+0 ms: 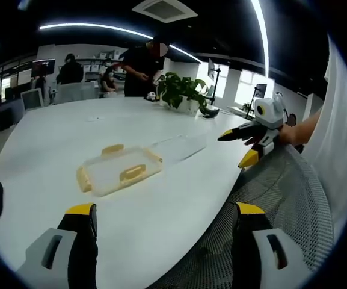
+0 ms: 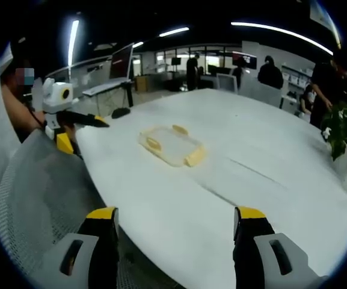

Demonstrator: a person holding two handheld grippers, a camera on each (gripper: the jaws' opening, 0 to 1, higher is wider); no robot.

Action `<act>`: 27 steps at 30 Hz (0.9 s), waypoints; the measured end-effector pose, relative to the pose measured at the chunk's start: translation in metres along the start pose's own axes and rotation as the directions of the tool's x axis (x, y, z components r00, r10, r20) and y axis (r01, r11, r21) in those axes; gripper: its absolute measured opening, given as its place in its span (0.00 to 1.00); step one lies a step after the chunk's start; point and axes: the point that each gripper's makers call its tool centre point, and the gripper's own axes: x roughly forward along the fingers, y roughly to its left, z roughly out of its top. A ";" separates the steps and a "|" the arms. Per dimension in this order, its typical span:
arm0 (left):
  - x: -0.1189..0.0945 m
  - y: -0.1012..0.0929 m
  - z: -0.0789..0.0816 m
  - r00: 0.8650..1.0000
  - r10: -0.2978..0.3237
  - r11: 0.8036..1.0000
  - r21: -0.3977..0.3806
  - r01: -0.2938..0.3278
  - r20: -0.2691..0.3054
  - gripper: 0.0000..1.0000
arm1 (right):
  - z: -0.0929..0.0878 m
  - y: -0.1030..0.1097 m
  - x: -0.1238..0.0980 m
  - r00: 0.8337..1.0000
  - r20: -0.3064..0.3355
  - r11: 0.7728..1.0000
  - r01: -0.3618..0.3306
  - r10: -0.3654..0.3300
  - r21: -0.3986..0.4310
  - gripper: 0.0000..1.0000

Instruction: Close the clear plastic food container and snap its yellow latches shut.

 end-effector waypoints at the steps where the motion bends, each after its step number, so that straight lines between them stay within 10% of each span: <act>1: 0.000 0.000 0.001 1.000 0.000 1.000 0.000 0.000 0.001 0.94 | 0.000 0.000 0.000 1.000 -0.001 1.000 0.001 -0.001 0.000 0.78; 27: 0.000 -0.001 -0.001 1.000 -0.005 1.000 0.003 0.005 -0.009 0.94 | -0.003 -0.004 -0.002 1.000 -0.017 1.000 0.027 -0.027 0.015 0.77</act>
